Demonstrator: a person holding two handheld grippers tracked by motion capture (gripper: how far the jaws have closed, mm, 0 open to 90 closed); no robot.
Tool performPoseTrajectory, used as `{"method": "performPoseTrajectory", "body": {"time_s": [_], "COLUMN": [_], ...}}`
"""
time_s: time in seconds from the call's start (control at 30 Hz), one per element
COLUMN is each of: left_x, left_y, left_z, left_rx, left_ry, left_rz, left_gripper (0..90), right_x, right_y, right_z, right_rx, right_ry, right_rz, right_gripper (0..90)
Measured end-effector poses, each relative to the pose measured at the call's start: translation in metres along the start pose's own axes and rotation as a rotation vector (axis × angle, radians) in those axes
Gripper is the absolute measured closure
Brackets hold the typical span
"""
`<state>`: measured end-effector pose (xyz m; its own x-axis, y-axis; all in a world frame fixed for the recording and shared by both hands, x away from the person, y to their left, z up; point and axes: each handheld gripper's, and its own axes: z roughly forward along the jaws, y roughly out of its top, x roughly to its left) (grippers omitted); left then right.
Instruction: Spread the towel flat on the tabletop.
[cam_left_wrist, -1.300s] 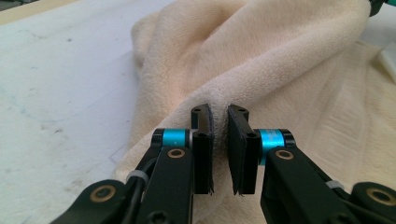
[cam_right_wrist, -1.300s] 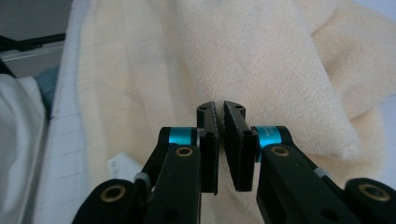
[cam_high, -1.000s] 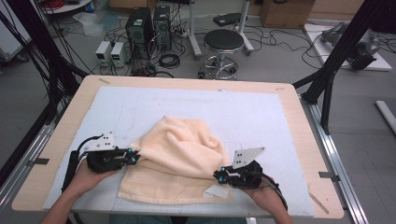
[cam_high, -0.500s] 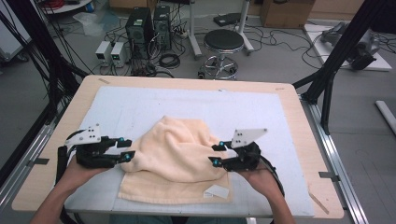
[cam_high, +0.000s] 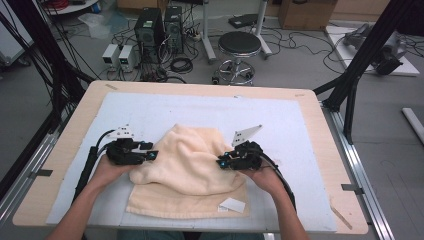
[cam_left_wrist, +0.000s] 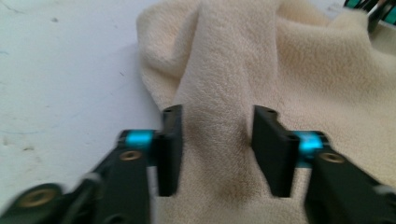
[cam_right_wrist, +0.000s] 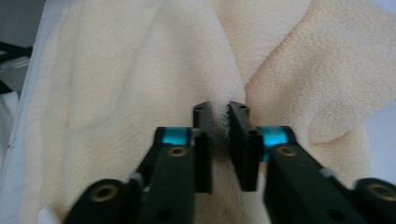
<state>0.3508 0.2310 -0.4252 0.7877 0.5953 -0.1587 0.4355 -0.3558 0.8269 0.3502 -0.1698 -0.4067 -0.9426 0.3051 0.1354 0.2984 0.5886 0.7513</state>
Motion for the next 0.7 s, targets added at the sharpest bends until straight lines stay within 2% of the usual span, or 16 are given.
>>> {"method": "performPoseTrajectory", "body": {"time_s": [0.07, 0.13, 0.27, 0.33, 0.4, 0.47, 0.57, 0.63, 0.7], "left_x": [-0.002, -0.006, -0.016, -0.023, -0.03, -0.035, -0.035, -0.035, -0.037], "left_y": [0.001, 0.002, 0.008, 0.011, 0.012, 0.012, 0.011, 0.01, 0.01], "left_z": [0.0, -0.002, -0.01, -0.013, -0.014, -0.014, -0.012, -0.011, -0.013], "left_rx": [0.0, -0.019, -0.102, -0.126, -0.113, -0.102, -0.077, -0.055, -0.051], "left_ry": [0.0, -0.004, -0.025, -0.044, -0.046, -0.057, -0.037, -0.023, -0.019], "left_rz": [0.004, -0.003, 0.016, 0.031, 0.064, 0.083, 0.085, 0.091, 0.092], "left_gripper": [71.7, 76.5, 80.1, 81.2, 81.5, 81.8, 81.3, 78.9, 71.2], "right_x": [0.002, 0.007, 0.017, 0.022, 0.027, 0.03, 0.032, 0.031, 0.03], "right_y": [0.0, -0.002, -0.007, -0.011, -0.016, -0.022, -0.032, -0.035, -0.035], "right_z": [-0.007, -0.017, -0.038, -0.046, -0.052, -0.053, -0.049, -0.043, -0.04], "right_rx": [0.0, 0.002, -0.03, -0.04, -0.048, -0.031, -0.021, -0.013, -0.016], "right_ry": [-0.005, -0.019, -0.041, -0.062, -0.067, -0.065, -0.075, -0.091, -0.105], "right_rz": [-0.012, -0.014, -0.032, -0.04, -0.044, -0.044, -0.035, -0.027, -0.023], "right_gripper": [84.7, 84.9, 85.1, 85.1, 85.0, 84.9, 83.5, 78.6, 71.3]}}
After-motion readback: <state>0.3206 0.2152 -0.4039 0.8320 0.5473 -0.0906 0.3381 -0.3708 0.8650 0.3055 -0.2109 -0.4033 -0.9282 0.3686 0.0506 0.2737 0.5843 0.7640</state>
